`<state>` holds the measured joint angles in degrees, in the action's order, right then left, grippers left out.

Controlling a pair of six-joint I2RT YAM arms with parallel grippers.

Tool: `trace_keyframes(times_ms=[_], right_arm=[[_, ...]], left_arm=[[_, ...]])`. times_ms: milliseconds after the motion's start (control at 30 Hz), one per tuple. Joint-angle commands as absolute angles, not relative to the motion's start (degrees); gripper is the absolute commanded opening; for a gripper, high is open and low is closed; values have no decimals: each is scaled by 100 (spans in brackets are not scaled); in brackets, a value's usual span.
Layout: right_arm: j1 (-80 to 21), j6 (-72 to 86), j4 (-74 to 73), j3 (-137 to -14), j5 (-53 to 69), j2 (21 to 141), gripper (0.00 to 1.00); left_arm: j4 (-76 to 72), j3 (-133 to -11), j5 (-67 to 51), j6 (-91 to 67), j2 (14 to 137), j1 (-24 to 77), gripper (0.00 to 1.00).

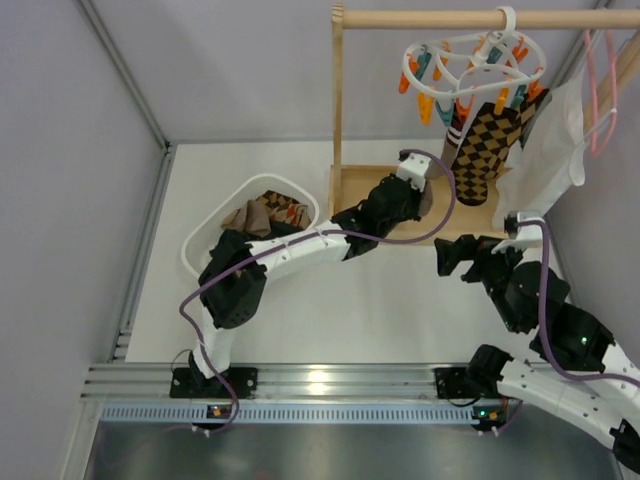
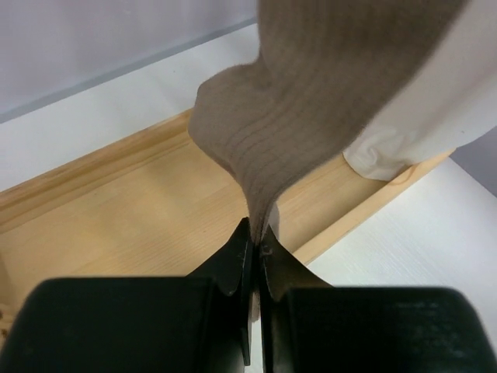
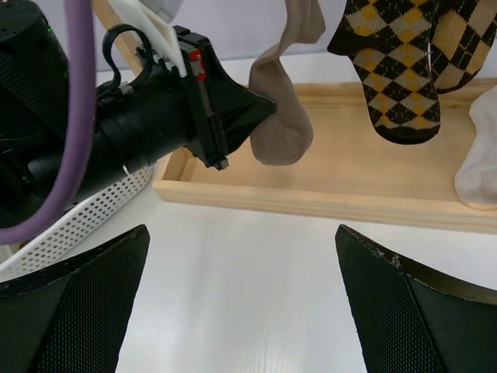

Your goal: Remove the socks clipped to the hanger

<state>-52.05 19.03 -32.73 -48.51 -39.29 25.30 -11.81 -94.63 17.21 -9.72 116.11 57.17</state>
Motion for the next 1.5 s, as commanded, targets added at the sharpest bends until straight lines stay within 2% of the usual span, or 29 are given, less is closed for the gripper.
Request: trace_keyframes(times_ms=[0,167,333,433,467,567,700,1100,1467], right_arm=[[-5177,1732,-2760,-5404,-3911,2776,99],[-5168,1442,-2909,-6283,-4279,3356,98],[-5107,907,-3128,-7379,-4913,4419,95],[-4546,975,-3435,-8109,-4038,5070,94],[-3935,1019,-3593,-8269,-3329,5210,93],[-2826,1143,-3639,-8665,-2517,5668,89],[-2208,1116,-3726,-9200,-2101,6405,82],[-2083,897,-3805,-10238,-2382,7374,64],[-2092,589,-3920,-10907,-2399,7830,62]], left_arm=[[-1450,-9176,1495,-1397,10961,5441,0],[-1450,-8886,1389,-1406,10793,5379,0],[-1450,-8702,1301,-1722,10679,5388,0],[-1459,-8499,1266,-2012,10574,5414,0],[-1459,-8464,1222,-2091,10547,5423,0],[-1503,-8254,1309,-2338,10416,5502,0],[-1573,-8130,1476,-2347,10318,5686,0],[-1573,-7910,1837,-2654,10187,5897,0],[-1564,-7972,1785,-2654,10257,6003,0]])
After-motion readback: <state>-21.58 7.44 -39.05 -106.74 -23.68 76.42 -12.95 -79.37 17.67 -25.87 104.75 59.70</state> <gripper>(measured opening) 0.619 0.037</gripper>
